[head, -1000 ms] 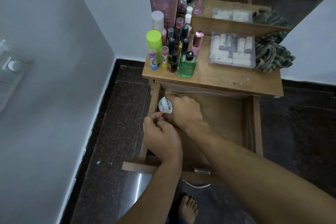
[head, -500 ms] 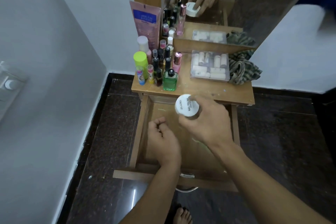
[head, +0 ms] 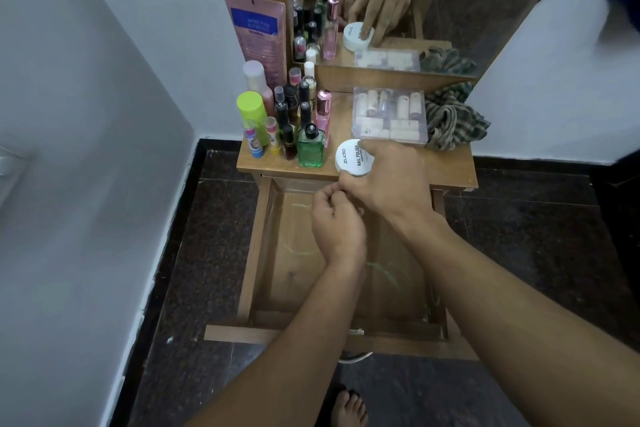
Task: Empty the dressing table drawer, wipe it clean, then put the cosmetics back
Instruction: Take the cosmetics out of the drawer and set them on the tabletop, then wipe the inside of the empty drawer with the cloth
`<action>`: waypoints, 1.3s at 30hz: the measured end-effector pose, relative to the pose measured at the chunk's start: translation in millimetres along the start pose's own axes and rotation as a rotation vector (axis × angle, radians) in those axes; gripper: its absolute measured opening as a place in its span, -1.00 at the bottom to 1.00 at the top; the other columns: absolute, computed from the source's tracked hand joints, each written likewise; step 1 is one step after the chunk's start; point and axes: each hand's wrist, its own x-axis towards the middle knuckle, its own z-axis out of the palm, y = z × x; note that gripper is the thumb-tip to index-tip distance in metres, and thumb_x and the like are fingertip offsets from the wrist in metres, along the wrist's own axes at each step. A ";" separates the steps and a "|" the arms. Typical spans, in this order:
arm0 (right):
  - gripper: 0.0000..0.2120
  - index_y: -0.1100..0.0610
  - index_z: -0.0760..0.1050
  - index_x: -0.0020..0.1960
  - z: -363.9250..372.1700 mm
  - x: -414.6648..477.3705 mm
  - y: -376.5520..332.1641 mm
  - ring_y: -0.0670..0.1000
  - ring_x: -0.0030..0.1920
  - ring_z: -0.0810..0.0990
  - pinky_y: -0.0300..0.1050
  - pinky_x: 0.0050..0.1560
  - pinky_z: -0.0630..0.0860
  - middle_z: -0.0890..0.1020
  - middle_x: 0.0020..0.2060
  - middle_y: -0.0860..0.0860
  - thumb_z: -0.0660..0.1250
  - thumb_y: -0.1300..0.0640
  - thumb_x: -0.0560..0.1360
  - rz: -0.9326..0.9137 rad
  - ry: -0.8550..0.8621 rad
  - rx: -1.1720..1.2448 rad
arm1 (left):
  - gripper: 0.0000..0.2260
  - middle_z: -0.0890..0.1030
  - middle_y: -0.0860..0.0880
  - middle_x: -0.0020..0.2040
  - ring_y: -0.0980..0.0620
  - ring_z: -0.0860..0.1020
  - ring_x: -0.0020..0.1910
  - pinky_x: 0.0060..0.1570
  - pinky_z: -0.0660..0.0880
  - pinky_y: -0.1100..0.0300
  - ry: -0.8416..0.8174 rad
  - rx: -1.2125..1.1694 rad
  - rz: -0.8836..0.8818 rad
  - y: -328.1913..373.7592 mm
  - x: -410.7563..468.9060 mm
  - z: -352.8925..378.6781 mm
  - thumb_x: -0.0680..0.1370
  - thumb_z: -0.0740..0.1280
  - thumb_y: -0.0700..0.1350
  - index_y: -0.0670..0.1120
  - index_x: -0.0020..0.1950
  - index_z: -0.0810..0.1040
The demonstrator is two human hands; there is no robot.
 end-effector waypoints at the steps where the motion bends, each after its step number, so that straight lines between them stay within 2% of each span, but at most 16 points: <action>1: -0.56 0.09 0.67 0.16 0.7 1.5 1.4 0.15 0.05 0.64 0.03 0.01 0.58 0.71 0.05 0.10 0.47 -0.11 0.36 -0.009 0.004 0.000 | -0.84 0.68 -0.09 -0.08 0.12 0.57 -0.34 -0.24 0.54 0.14 0.001 -0.004 -0.002 -1.2 1.0 0.1 0.62 0.22 -0.21 -0.06 -0.03 0.59; 3: -0.53 0.10 0.66 0.21 2.7 2.7 4.4 0.13 0.07 0.63 0.02 0.05 0.57 0.68 0.09 0.10 0.47 -0.12 0.39 -0.025 0.005 0.000 | -0.81 0.69 -0.06 -0.07 0.09 0.58 -0.30 -0.23 0.54 0.15 -0.007 -0.020 -0.004 -4.1 2.1 -0.3 0.63 0.20 -0.22 -0.04 -0.04 0.58; 8: -0.53 0.10 0.65 0.26 11.0 0.9 11.6 0.12 0.10 0.61 0.01 0.12 0.56 0.56 0.19 0.08 0.46 -0.14 0.45 -0.061 0.026 -0.007 | -0.78 0.66 0.07 -0.21 0.27 0.55 -0.41 -0.20 0.55 0.12 -0.029 -0.035 -0.004 -11.1 3.3 -2.3 0.64 0.19 -0.23 -0.02 -0.07 0.58; 11: -0.55 0.10 0.65 0.24 15.2 -0.6 14.1 0.10 0.10 0.59 -0.01 0.09 0.56 0.51 0.19 0.08 0.44 -0.15 0.48 -0.070 0.034 -0.037 | -0.79 0.70 0.01 -0.13 0.22 0.59 -0.33 -0.20 0.56 0.13 -0.044 -0.035 0.001 -12.7 4.6 -3.5 0.64 0.19 -0.23 -0.05 -0.04 0.59; 14: -0.56 0.10 0.64 0.24 15.2 0.1 13.2 0.11 0.11 0.58 -0.02 0.08 0.52 0.49 0.18 0.07 0.43 -0.16 0.49 -0.075 0.023 -0.051 | -0.78 0.70 -0.06 -0.01 0.08 0.63 -0.15 -0.19 0.56 0.14 -0.049 -0.008 0.003 -14.3 5.6 -6.2 0.64 0.17 -0.23 -0.04 -0.04 0.58; 18: -0.47 0.04 0.57 0.34 6.0 -4.3 12.7 0.08 0.16 0.53 -0.04 0.12 0.53 0.43 0.21 0.06 0.47 -0.20 0.46 -0.078 -0.014 -0.042 | -0.77 0.67 -0.04 -0.02 0.05 0.60 -0.13 -0.21 0.53 0.20 -0.048 0.016 0.013 -11.4 -0.4 -10.9 0.65 0.16 -0.23 -0.02 -0.05 0.58; 20: -0.49 0.02 0.55 0.37 -7.0 -4.9 18.6 0.08 0.13 0.52 -0.09 0.01 0.53 0.45 0.19 0.08 0.43 -0.18 0.49 -0.105 0.120 -0.048 | -0.78 0.64 -0.01 -0.07 0.04 0.58 -0.21 -0.24 0.49 0.26 -0.061 0.037 0.029 -8.3 -5.5 -13.6 0.66 0.16 -0.21 -0.02 -0.03 0.58; 22: -0.57 0.06 0.57 0.36 -28.0 3.4 31.5 0.13 0.13 0.54 -0.09 -0.06 0.50 0.50 0.19 0.14 0.39 -0.04 0.53 -0.120 0.327 -0.073 | -0.78 0.60 0.03 -0.13 0.05 0.54 -0.31 -0.21 0.45 0.24 -0.080 0.050 0.047 -5.3 -10.9 -15.9 0.67 0.17 -0.20 -0.01 -0.03 0.57; 24: -0.58 0.08 0.59 0.34 -50.3 20.3 51.4 0.22 0.18 0.51 0.06 0.04 0.52 0.51 0.24 0.17 0.37 0.09 0.48 -0.093 0.389 -0.111 | -0.79 0.60 0.05 -0.12 0.06 0.54 -0.32 -0.19 0.45 0.22 -0.089 0.060 0.051 -4.3 -15.9 -18.0 0.67 0.17 -0.19 0.00 -0.02 0.57; 25: -0.56 0.07 0.59 0.33 -59.9 29.8 62.7 0.25 0.22 0.49 0.14 0.12 0.50 0.51 0.29 0.16 0.36 0.12 0.46 -0.078 0.333 -0.147 | -0.79 0.61 0.05 -0.10 0.06 0.55 -0.31 -0.19 0.45 0.22 -0.094 0.061 0.050 -4.4 -18.3 -18.5 0.67 0.18 -0.19 0.00 -0.01 0.57; 27: -0.51 0.02 0.57 0.37 -73.1 45.6 82.3 0.28 0.31 0.42 0.22 0.25 0.45 0.47 0.38 0.14 0.39 0.09 0.44 -0.080 0.117 -0.251 | -0.79 0.61 0.05 -0.08 0.07 0.55 -0.30 -0.18 0.46 0.23 -0.106 0.067 0.053 -4.5 -23.9 -19.8 0.67 0.18 -0.19 0.01 0.00 0.58; 29: -0.42 -0.04 0.47 0.47 -78.2 54.6 96.2 0.27 0.43 0.33 0.25 0.37 0.36 0.38 0.48 0.14 0.42 -0.01 0.45 -0.097 -0.085 -0.391 | -0.81 0.62 0.08 -0.08 0.10 0.56 -0.30 -0.23 0.45 0.30 -0.122 0.101 0.067 -5.0 -30.0 -19.8 0.67 0.19 -0.17 0.02 0.01 0.57; 31: -0.32 -0.10 0.35 0.54 -79.7 61.0 105.0 0.26 0.49 0.26 0.24 0.44 0.31 0.27 0.55 0.14 0.44 -0.09 0.46 -0.076 -0.211 -0.450 | -0.83 0.62 0.11 -0.10 0.12 0.58 -0.29 -0.27 0.45 0.34 -0.149 0.143 0.098 -6.4 -36.3 -17.4 0.68 0.20 -0.15 0.04 0.03 0.57; 33: -0.35 -0.11 0.37 0.52 -79.7 67.2 109.1 0.26 0.45 0.34 0.21 0.41 0.39 0.27 0.54 0.13 0.44 -0.12 0.46 -0.052 -0.256 -0.426 | -0.85 0.62 0.12 -0.13 0.11 0.61 -0.25 -0.25 0.47 0.30 -0.193 0.195 0.134 -8.7 -43.1 -11.9 0.68 0.22 -0.12 0.07 0.04 0.57; 36: -0.54 -0.02 0.50 0.29 -78.6 75.0 111.2 0.27 0.22 0.52 0.15 0.20 0.54 0.45 0.36 0.14 0.46 -0.05 0.43 -0.082 -0.206 -0.418 | -0.87 0.63 0.13 -0.11 0.06 0.64 -0.18 -0.20 0.51 0.26 -0.283 0.234 0.152 -9.3 -51.4 4.0 0.67 0.24 -0.09 0.11 0.06 0.56; 39: -0.65 0.04 0.51 0.13 -79.6 76.9 114.8 0.28 0.09 0.55 0.10 0.05 0.53 0.52 0.20 0.16 0.47 -0.02 0.40 -0.068 -0.128 -0.394 | -0.85 0.65 0.16 -0.02 0.02 0.66 -0.17 -0.14 0.54 0.22 -0.349 0.201 0.158 -6.0 -55.5 26.2 0.66 0.24 -0.11 0.11 0.06 0.56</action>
